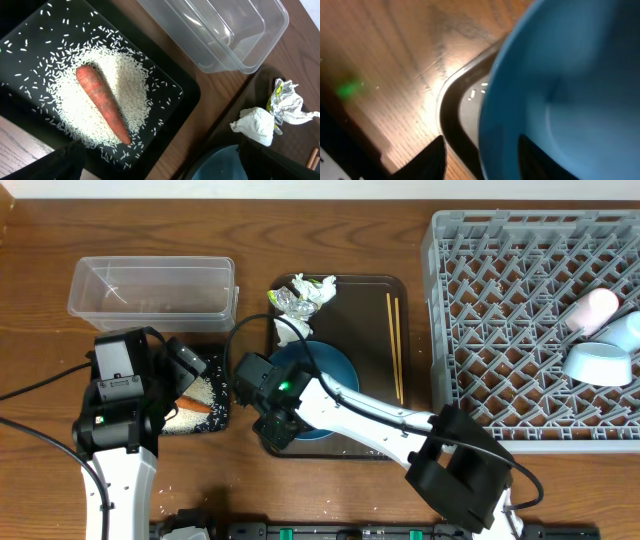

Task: Sort waste into correct bins and load items into the dishwasher rack
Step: 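Reach the right gripper to the large blue plate and grasp its rim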

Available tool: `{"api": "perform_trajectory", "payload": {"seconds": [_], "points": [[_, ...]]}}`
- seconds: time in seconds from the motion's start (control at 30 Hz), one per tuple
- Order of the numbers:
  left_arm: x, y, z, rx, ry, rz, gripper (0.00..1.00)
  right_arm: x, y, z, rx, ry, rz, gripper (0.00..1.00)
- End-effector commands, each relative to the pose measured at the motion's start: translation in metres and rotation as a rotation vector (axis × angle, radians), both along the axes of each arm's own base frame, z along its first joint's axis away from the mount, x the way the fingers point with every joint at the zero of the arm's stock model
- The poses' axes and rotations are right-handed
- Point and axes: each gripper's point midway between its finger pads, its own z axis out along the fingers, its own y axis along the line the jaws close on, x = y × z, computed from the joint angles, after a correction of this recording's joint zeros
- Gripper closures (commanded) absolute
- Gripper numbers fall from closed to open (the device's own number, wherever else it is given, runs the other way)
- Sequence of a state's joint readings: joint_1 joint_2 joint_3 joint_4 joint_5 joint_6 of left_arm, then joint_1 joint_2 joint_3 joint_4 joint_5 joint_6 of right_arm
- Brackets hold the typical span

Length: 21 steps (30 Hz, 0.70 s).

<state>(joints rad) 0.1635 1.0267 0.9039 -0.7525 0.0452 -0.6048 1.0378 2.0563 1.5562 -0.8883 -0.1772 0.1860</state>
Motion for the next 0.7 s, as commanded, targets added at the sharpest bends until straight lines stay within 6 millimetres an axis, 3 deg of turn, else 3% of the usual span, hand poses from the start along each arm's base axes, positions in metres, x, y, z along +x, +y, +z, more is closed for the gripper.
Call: {"api": "perform_trajectory", "payload": {"seconds": [0.0,0.33,0.43,0.6,0.67], "points": [[0.003,0.004,0.007,0.016,-0.012,0.009,0.00,0.009,-0.005,-0.003,-0.039,-0.041,-0.086,0.64],[0.003,0.004,0.007,0.016,-0.012,0.009,0.00,0.006,-0.012,-0.017,-0.059,-0.031,-0.110,0.61],[0.003,0.004,0.007,0.016,-0.013,0.009,0.00,0.007,-0.012,-0.019,-0.055,-0.033,-0.114,0.65],[0.003,0.004,0.007,0.016,-0.012,0.009,0.00,0.015,-0.006,-0.012,-0.023,-0.040,-0.148,0.92],[0.003,0.004,0.007,0.016,-0.012,0.009,0.00,0.021,-0.003,-0.006,-0.009,-0.047,-0.155,0.99]]}}
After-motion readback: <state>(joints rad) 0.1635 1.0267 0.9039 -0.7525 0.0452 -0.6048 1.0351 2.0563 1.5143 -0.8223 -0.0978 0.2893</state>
